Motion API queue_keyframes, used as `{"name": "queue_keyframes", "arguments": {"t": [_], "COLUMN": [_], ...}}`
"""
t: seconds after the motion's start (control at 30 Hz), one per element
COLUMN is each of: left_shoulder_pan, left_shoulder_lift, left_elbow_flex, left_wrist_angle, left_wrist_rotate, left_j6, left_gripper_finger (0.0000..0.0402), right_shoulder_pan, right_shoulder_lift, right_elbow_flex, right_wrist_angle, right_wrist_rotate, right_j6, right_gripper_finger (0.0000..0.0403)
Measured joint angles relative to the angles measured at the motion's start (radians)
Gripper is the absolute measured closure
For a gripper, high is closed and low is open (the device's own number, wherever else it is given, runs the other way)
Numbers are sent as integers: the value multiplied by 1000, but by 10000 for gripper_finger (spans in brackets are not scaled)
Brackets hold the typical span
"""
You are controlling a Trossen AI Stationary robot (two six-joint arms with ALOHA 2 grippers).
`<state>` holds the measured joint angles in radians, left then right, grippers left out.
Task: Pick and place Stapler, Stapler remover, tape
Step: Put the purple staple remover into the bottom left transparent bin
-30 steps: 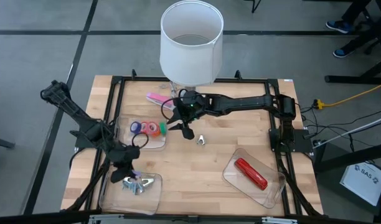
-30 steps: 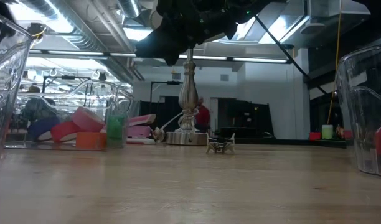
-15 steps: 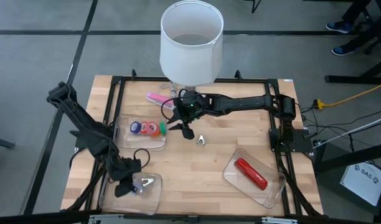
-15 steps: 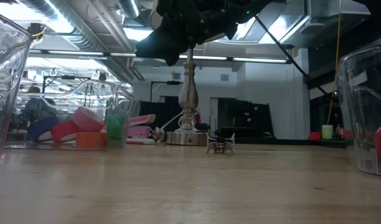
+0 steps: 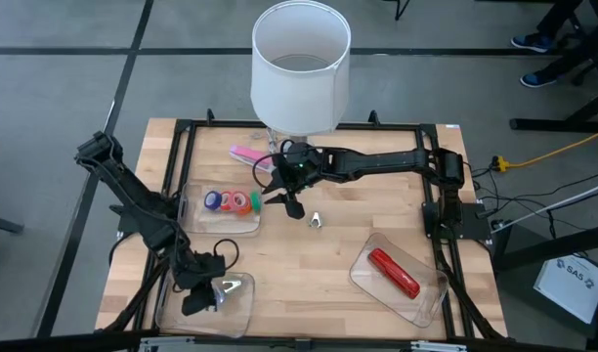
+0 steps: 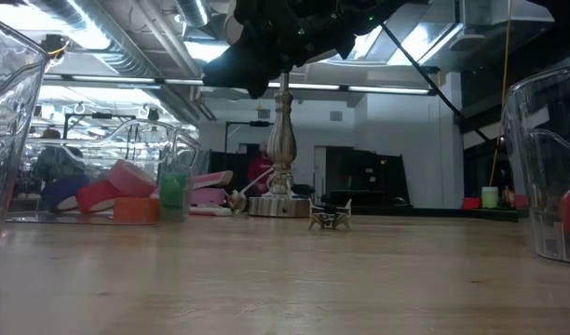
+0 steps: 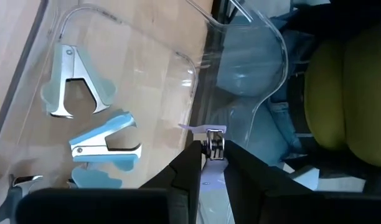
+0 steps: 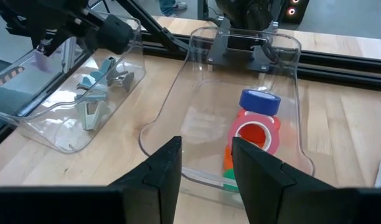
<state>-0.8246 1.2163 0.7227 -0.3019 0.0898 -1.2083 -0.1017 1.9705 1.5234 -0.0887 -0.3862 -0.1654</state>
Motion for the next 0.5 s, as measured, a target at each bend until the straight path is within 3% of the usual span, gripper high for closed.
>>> {"name": "queue_keyframes", "arguments": {"t": [0.5], "left_shoulder_pan": [-32], "left_shoulder_lift": [0], "left_elbow_flex": [0], "left_wrist_angle": [-9], "left_wrist_rotate": [-38], "left_j6": [8], "left_gripper_finger": [336], "right_shoulder_pan": [0], "right_shoulder_lift": [0], "right_elbow_flex": [0], "right_wrist_angle": [1], "right_wrist_rotate": [1], "right_j6": [5], "right_gripper_finger": [261]}}
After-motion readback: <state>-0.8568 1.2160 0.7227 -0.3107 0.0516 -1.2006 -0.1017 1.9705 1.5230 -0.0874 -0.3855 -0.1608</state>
